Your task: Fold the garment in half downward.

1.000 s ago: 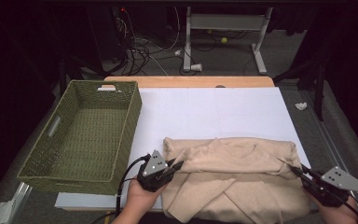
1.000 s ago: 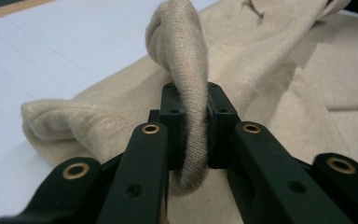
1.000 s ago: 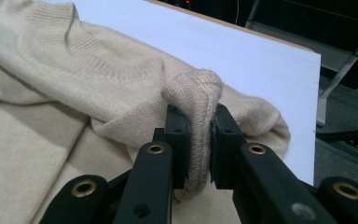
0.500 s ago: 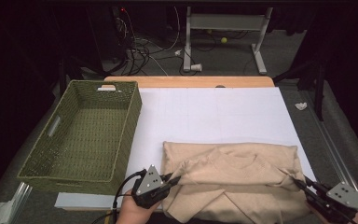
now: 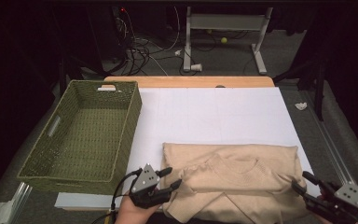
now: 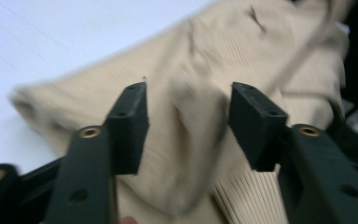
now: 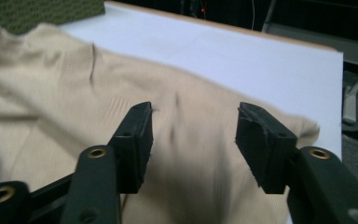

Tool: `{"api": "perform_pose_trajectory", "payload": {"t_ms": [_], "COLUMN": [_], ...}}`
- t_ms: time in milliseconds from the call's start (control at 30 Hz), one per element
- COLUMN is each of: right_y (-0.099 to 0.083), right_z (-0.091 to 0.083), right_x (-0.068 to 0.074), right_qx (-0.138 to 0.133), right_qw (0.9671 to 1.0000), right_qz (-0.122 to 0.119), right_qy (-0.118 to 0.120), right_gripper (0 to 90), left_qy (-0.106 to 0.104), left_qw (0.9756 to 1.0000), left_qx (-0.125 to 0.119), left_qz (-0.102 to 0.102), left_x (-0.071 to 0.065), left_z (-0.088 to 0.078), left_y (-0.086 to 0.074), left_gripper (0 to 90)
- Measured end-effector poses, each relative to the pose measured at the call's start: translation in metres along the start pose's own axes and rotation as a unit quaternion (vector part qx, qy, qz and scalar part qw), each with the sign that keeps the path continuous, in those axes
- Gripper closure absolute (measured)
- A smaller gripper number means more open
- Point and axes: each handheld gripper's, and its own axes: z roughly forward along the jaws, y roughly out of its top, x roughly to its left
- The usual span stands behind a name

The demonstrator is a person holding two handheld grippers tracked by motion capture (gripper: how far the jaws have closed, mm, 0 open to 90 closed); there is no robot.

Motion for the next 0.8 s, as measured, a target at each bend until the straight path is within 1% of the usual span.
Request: {"api": "perform_pose_trajectory", "payload": {"t_ms": [33, 67, 100, 133, 167, 200, 233, 267, 333, 367, 400, 433, 467, 500, 533, 567, 600, 633, 667, 700, 733, 767, 800], "right_y": [0.005, 0.005, 0.009, 0.013, 0.015, 0.018, 0.020, 0.021, 0.020, 0.019, 0.017, 0.016, 0.014, 0.012, 0.009, 0.007, 0.003, 0.001, -0.002, -0.004, -0.005, -0.006, -0.007], "right_z": [0.003, 0.003, 0.007, 0.012, 0.017, 0.023, 0.031, 0.039, 0.053, 0.060, 0.069, 0.075, 0.080, 0.084, 0.087, 0.089, 0.091, 0.093, 0.095, 0.097, 0.099, 0.100, 0.101], "right_x": [-0.003, -0.003, -0.006, -0.010, -0.015, -0.019, -0.025, -0.030, -0.042, -0.048, -0.056, -0.061, -0.067, -0.071, -0.075, -0.078, -0.079, -0.078, -0.078, -0.077, -0.077, -0.077, -0.078], "right_qx": [-0.002, -0.002, -0.002, -0.001, 0.001, 0.003, 0.007, 0.010, 0.018, 0.026, 0.041, 0.052, 0.061, 0.070, 0.081, 0.089, 0.098, 0.108, 0.120, 0.130, 0.140, 0.146, 0.153], "right_qw": [1.0000, 1.0000, 1.0000, 1.0000, 1.0000, 0.9999, 0.9998, 0.9997, 0.9990, 0.9983, 0.9971, 0.9959, 0.9946, 0.9932, 0.9916, 0.9901, 0.9889, 0.9877, 0.9866, 0.9853, 0.9841, 0.9827, 0.9811], "right_qz": [0.000, 0.000, 0.000, 0.000, 0.004, 0.012, 0.010, 0.013, 0.031, 0.040, 0.053, 0.061, 0.067, 0.074, 0.083, 0.090, 0.093, 0.093, 0.091, 0.093, 0.091, 0.093, 0.097], "right_qy": [-0.002, -0.002, -0.007, -0.009, -0.009, -0.009, -0.014, -0.018, -0.027, -0.032, -0.035, -0.042, -0.050, -0.055, -0.057, -0.059, -0.063, -0.065, -0.063, -0.061, -0.061, -0.065, -0.069], "right_gripper": [44.9, 44.9, 44.3, 44.0, 43.2, 42.2, 41.5, 40.5, 37.9, 35.8, 33.4, 32.8, 31.9, 30.3, 29.2, 29.0, 29.3, 29.4, 29.3, 29.1, 29.0, 28.6, 27.1], "left_qy": [0.001, 0.003, 0.008, 0.010, 0.015, 0.023, 0.027, 0.034, 0.049, 0.057, 0.065, 0.068, 0.074, 0.084, 0.089, 0.087, 0.089, 0.096, 0.100, 0.099, 0.097, 0.095, 0.095], "left_qw": [1.0000, 1.0000, 0.9999, 0.9998, 0.9998, 0.9995, 0.9990, 0.9984, 0.9971, 0.9955, 0.9940, 0.9925, 0.9907, 0.9889, 0.9879, 0.9868, 0.9846, 0.9825, 0.9811, 0.9801, 0.9787, 0.9777, 0.9777], "left_qx": [-0.006, -0.005, -0.006, -0.008, -0.004, 0.005, 0.016, 0.026, 0.042, 0.054, 0.062, 0.070, 0.078, 0.086, 0.087, 0.090, 0.100, 0.109, 0.117, 0.126, 0.133, 0.139, 0.139], "left_qz": [-0.004, -0.008, -0.011, -0.012, -0.013, -0.021, -0.032, -0.038, -0.040, -0.053, -0.063, -0.074, -0.083, -0.087, -0.093, -0.103, -0.113, -0.116, -0.117, -0.118, -0.122, -0.125, -0.125], "left_x": [0.003, 0.007, 0.010, 0.015, 0.021, 0.030, 0.036, 0.040, 0.047, 0.052, 0.057, 0.061, 0.065, 0.068, 0.070, 0.074, 0.076, 0.077, 0.078, 0.080, 0.081, 0.081, 0.081], "left_z": [-0.002, -0.002, -0.001, 0.001, 0.006, 0.015, 0.023, 0.032, 0.049, 0.059, 0.064, 0.069, 0.072, 0.075, 0.076, 0.077, 0.078, 0.079, 0.079, 0.080, 0.082, 0.085, 0.085], "left_y": [0.007, 0.013, 0.020, 0.025, 0.029, 0.032, 0.034, 0.034, 0.033, 0.033, 0.032, 0.030, 0.029, 0.028, 0.026, 0.024, 0.023, 0.022, 0.021, 0.020, 0.018, 0.016, 0.016], "left_gripper": [40.8, 40.8, 39.1, 38.7, 38.7, 38.5, 36.6, 33.8, 33.7, 32.4, 28.5, 27.8, 27.5, 24.8, 23.0, 23.0, 22.9, 22.9, 22.9, 22.7, 20.4, 19.5, 19.3]}}
